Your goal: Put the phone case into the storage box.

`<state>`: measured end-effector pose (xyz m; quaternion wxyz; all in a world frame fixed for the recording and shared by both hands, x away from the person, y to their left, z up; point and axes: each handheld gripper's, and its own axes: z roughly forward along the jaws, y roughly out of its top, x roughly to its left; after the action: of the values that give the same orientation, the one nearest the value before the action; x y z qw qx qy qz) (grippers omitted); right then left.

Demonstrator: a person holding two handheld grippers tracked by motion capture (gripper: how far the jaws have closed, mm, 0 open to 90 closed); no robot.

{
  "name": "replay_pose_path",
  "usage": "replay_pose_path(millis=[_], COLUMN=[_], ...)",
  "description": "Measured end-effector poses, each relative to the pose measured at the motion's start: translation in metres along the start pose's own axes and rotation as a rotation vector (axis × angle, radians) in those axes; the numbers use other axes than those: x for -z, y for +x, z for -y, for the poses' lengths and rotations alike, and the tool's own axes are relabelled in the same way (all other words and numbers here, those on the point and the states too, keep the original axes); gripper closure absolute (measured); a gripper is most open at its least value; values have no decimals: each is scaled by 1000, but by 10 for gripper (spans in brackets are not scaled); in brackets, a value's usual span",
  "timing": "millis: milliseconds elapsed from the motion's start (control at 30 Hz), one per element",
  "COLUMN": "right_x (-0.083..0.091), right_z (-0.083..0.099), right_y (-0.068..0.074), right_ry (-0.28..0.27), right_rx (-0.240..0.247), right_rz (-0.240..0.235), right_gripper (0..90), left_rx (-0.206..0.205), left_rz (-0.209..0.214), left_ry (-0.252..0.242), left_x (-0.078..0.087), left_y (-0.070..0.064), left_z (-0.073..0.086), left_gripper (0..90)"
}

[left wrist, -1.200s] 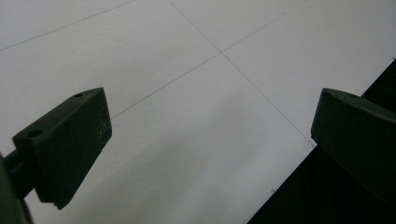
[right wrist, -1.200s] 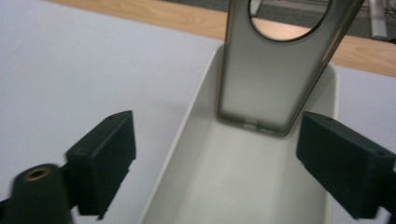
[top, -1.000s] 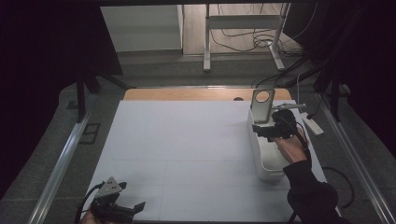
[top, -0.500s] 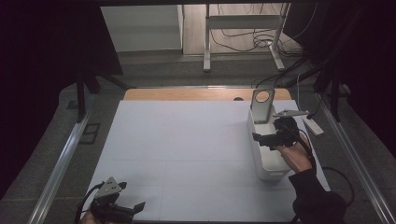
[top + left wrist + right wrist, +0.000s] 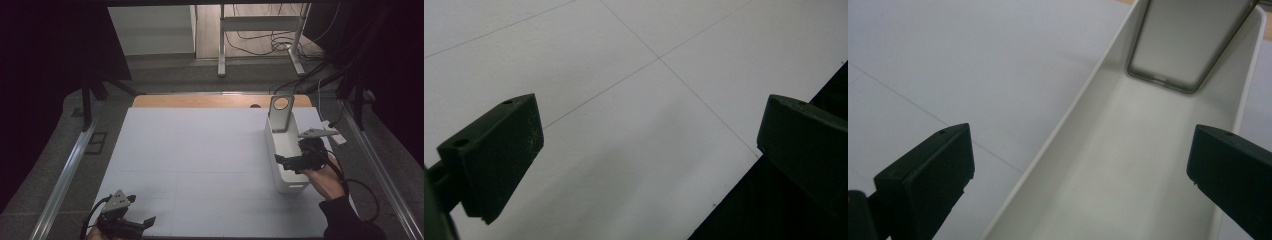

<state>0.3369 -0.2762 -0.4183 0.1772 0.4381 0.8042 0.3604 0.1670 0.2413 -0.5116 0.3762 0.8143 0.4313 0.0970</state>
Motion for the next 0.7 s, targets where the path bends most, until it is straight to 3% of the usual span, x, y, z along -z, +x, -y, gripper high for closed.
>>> replay_pose_path(millis=[700], right_x=[27], right_z=[35], right_y=[13], right_ry=[5], right_rx=[5], right_rz=[15], right_gripper=[0], left_rx=[0], left_rz=[-2], left_ry=[3], left_x=[0], left_y=[0], left_z=[0], left_gripper=[0])
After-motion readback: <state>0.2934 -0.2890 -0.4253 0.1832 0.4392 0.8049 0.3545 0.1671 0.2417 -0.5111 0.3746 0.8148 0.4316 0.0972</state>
